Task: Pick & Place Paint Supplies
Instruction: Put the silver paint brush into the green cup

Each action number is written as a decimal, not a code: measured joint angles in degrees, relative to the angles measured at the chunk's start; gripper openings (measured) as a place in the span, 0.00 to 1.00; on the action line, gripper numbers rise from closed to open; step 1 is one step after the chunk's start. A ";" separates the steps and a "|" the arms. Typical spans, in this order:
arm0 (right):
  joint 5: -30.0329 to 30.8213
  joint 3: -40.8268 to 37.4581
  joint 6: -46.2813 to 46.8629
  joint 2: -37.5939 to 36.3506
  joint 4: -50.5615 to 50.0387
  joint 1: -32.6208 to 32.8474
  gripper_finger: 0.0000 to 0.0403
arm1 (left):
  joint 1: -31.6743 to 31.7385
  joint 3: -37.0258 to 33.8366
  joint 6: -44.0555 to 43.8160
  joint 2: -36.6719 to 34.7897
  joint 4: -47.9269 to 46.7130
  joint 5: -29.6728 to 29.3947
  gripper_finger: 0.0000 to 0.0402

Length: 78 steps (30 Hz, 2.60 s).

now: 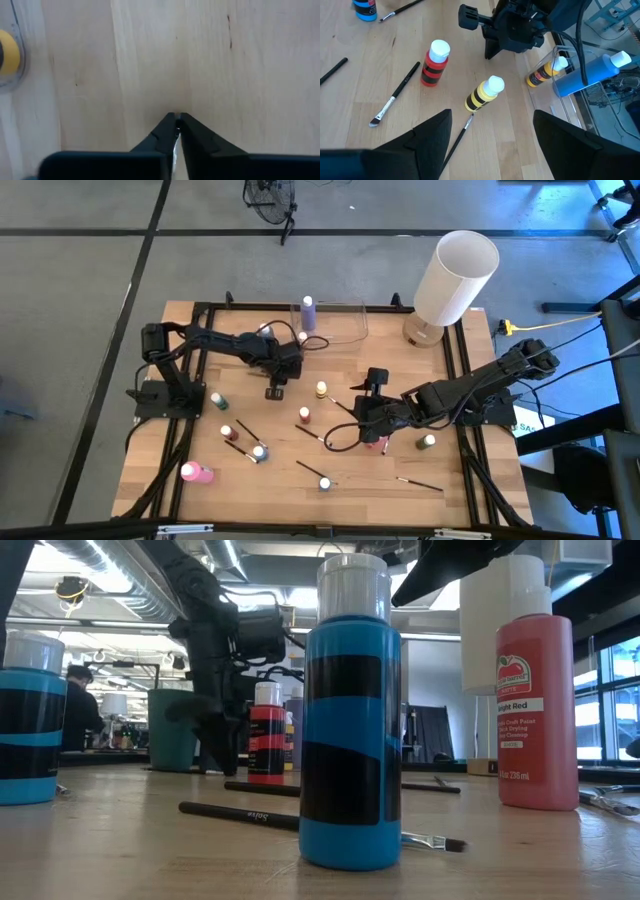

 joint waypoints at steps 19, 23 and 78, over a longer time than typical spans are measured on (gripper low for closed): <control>-6.81 0.01 -1.09 0.00 -0.01 0.01 0.70 | -7.59 6.94 -6.22 -1.51 -8.45 -5.53 0.00; -6.82 0.02 -1.05 0.00 0.00 0.00 0.70 | -9.37 9.34 -7.26 -1.29 -11.06 -6.92 0.00; -6.84 -0.29 0.89 0.39 -0.06 -2.69 0.71 | -6.35 -29.84 -3.99 -79.43 35.46 -19.31 0.00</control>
